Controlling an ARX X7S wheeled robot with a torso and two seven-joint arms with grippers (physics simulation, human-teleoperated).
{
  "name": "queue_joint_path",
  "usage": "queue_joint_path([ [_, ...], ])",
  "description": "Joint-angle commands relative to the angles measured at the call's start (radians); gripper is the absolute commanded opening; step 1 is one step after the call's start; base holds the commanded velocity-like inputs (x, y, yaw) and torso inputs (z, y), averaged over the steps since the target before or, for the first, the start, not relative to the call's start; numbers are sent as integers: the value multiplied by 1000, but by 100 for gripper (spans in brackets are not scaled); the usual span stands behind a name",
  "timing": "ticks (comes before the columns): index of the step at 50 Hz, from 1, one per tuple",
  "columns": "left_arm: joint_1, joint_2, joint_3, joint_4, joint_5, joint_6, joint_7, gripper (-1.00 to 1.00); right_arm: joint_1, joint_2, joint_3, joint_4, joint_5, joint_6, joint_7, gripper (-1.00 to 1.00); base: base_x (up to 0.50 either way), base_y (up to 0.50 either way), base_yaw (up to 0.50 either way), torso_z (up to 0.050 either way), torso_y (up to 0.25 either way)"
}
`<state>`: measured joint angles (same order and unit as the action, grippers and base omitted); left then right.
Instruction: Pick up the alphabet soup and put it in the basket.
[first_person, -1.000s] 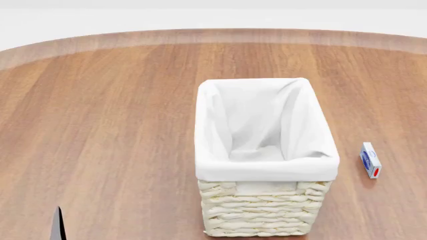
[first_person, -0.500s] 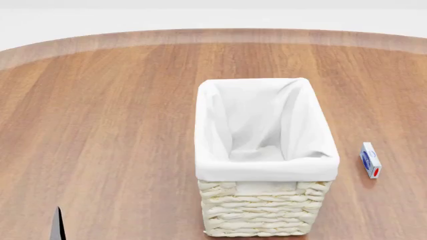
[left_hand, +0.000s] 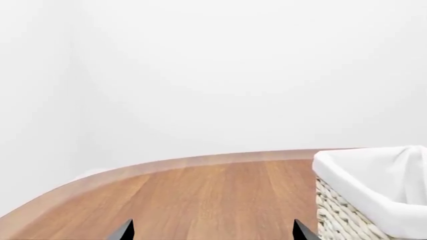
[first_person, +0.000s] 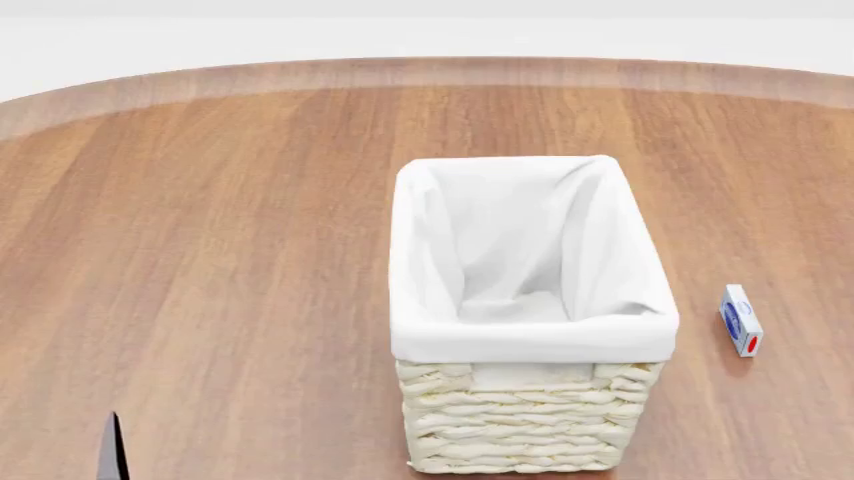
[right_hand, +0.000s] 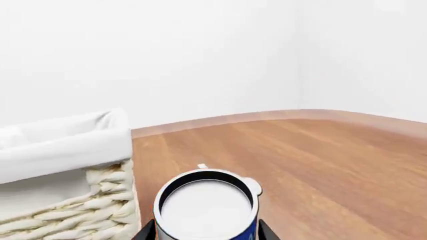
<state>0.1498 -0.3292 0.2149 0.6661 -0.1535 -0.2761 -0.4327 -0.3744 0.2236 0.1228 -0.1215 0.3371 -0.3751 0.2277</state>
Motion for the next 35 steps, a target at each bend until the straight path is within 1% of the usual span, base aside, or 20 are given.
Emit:
queue_joint_path([
  [1,2,-4,-3,-2,-6,4,-4,100,-1,72,16,-319,-10,190,84,-100,0,0,0,0,0],
  [12,2,-8,-3,1,-9,3,-9,100,80,148,40,-489,38,362,150,-100,0,0,0,0,1],
  [19,0,-10,-4,-2,-13,6,-10,100,176,197,40,-566,64,462,185,-100,0,0,0,0,0],
  [23,0,-11,-3,-4,-12,7,-11,100,233,211,18,-571,64,495,188,-100,0,0,0,0,0],
  [35,0,-15,-4,-5,-16,9,-16,100,480,223,-81,-548,78,594,188,-100,0,0,0,0,1],
])
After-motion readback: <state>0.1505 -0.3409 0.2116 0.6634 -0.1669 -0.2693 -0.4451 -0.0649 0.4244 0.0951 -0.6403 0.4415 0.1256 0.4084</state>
